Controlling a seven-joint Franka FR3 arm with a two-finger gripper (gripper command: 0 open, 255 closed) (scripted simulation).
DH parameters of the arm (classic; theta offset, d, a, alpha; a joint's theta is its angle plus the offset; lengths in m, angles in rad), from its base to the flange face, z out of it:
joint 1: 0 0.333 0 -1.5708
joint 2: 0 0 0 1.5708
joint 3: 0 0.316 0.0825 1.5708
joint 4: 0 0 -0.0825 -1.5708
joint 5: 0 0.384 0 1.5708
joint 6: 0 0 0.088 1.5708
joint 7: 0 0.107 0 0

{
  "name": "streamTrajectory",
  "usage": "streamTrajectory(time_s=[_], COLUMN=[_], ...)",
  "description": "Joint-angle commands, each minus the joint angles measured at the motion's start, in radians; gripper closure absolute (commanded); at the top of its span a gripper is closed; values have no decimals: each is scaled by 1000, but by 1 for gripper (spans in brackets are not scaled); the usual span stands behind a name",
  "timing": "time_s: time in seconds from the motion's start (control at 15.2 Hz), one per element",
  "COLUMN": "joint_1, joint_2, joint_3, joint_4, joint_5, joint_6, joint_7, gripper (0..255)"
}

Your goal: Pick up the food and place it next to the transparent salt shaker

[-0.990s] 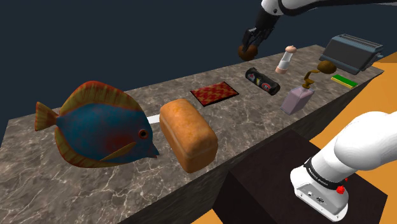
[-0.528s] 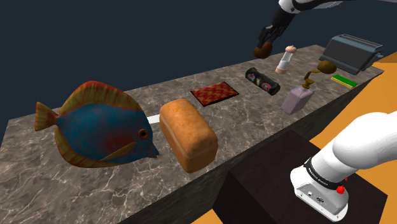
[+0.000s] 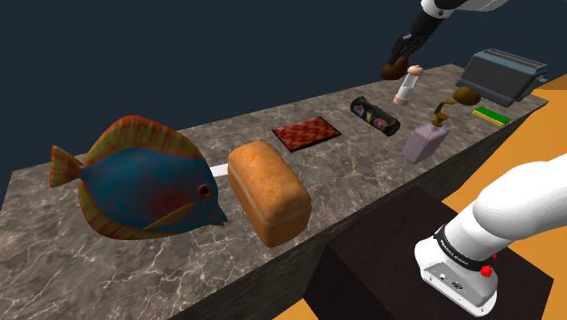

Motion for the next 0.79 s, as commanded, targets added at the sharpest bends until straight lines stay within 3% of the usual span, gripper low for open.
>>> streamTrajectory(time_s=[0.0,0.73], joint_1=[-10,-63], joint_2=[20,245], joint_3=[-38,-256], joint_4=[29,268], joint_5=[9,151], joint_6=[-9,-51], joint_7=[-55,-382], gripper=[255,255])
